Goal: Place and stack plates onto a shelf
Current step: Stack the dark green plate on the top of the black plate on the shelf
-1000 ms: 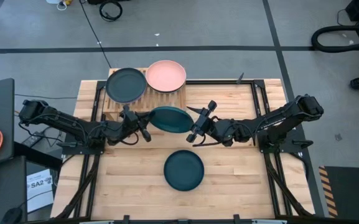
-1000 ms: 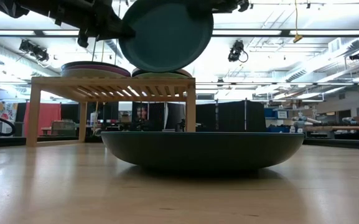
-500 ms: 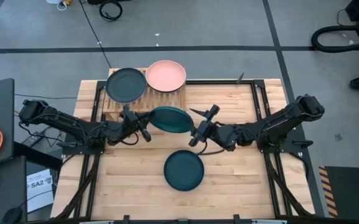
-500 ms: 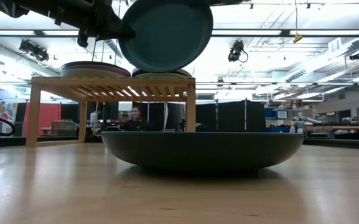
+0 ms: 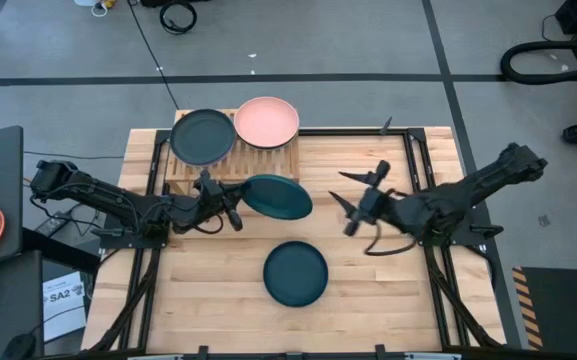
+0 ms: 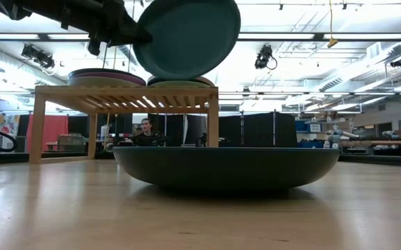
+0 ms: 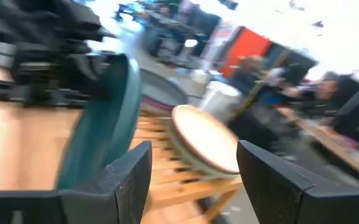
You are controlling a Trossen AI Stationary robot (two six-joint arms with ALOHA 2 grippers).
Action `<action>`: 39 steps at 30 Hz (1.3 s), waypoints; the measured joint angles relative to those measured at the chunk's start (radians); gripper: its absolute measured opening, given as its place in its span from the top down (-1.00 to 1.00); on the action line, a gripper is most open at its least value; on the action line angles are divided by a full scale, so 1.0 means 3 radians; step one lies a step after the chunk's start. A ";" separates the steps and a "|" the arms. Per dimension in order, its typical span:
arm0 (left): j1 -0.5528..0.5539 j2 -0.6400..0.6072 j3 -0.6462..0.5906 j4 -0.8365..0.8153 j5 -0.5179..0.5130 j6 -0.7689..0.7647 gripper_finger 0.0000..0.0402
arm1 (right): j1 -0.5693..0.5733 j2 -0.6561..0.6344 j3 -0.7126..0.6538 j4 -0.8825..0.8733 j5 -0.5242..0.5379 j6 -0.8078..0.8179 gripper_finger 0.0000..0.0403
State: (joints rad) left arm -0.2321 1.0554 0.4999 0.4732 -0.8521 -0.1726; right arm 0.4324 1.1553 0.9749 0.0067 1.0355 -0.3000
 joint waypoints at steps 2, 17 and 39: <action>0.0000 0.0000 0.0000 0.0003 0.0081 -0.0111 0.86 | 0.0029 -0.0213 0.0000 -0.0398 -0.0245 0.0335 -0.19; 0.0016 -0.0006 0.0884 -0.0659 0.0807 0.0104 0.86 | 0.0031 -0.0780 -0.0480 -0.1312 -0.1251 0.1812 -0.19; 0.2082 -0.0012 0.3982 -0.4698 0.1203 -0.0006 0.86 | -0.0032 -0.0468 -0.1212 -0.0195 -0.1520 0.1804 -0.19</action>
State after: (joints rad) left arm 0.3923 1.0519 1.6945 -0.9363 -0.4910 -0.1744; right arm 0.4227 1.0149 0.6113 -0.0517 0.5796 0.2413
